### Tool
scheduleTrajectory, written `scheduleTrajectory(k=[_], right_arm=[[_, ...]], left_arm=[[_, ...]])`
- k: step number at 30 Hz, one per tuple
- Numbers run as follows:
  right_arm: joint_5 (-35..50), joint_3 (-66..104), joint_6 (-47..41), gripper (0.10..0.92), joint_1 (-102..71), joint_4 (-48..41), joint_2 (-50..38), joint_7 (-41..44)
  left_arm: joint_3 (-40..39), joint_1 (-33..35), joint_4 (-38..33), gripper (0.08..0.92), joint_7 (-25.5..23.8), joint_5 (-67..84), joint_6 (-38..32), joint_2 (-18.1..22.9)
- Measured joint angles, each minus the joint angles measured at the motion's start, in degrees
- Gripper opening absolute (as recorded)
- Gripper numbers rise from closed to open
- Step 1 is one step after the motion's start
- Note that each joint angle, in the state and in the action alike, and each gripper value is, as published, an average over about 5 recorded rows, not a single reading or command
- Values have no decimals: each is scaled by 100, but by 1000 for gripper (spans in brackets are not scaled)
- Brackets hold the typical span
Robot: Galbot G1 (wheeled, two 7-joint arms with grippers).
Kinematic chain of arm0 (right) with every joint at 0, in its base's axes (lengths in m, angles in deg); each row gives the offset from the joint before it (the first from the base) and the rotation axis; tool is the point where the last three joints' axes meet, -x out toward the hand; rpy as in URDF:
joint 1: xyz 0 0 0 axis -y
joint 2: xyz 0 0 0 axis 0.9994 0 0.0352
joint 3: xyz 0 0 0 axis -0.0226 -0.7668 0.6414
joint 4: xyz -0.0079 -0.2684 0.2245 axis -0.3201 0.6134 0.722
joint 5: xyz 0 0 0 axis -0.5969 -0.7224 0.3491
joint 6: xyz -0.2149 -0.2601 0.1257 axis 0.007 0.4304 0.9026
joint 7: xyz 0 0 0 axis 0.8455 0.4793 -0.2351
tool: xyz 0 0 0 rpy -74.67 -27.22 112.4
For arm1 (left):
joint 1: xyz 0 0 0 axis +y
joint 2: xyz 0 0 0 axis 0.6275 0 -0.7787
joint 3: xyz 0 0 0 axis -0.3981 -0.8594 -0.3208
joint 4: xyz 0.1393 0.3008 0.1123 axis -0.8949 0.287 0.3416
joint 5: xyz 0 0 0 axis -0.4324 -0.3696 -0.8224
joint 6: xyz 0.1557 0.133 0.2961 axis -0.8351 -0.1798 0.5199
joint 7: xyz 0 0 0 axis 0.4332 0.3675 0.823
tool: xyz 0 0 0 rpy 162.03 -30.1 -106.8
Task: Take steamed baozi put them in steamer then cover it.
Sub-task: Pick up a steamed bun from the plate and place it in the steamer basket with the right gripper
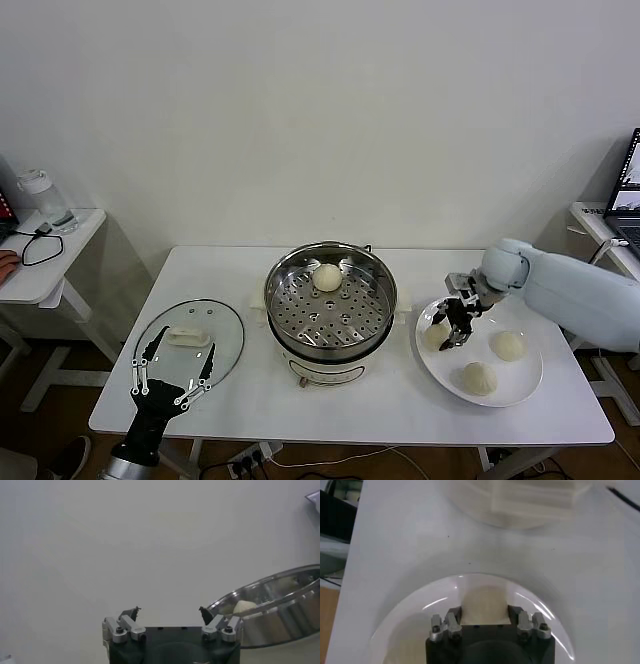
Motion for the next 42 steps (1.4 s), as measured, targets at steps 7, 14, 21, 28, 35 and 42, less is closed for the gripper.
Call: scheduleTrajectory(k=[7, 14, 21, 28, 35, 42], right_arm=[[222, -512, 63, 644, 1210, 67, 280, 476], [770, -1000, -32, 645, 2218, 289, 837, 664], [1497, -1408, -307, 643, 2628, 448, 1666, 522], [2037, -1660, -612, 645, 2614, 421, 2521, 158], [2302, -1844, -784, 644, 2381, 106, 3306, -78], [2396, -1921, -867, 637, 2085, -308, 3912, -214]], left_arm=[[-67, -37, -42, 823, 3, 36, -31, -67], [-98, -47, -100, 823, 4, 72, -48, -143], [-127, -102, -104, 823, 3, 84, -41, -144], [-155, -156, -97, 823, 6, 109, -40, -100], [-152, -200, -81, 823, 41, 166, -61, -96], [-133, -238, -71, 823, 51, 206, -78, -101]])
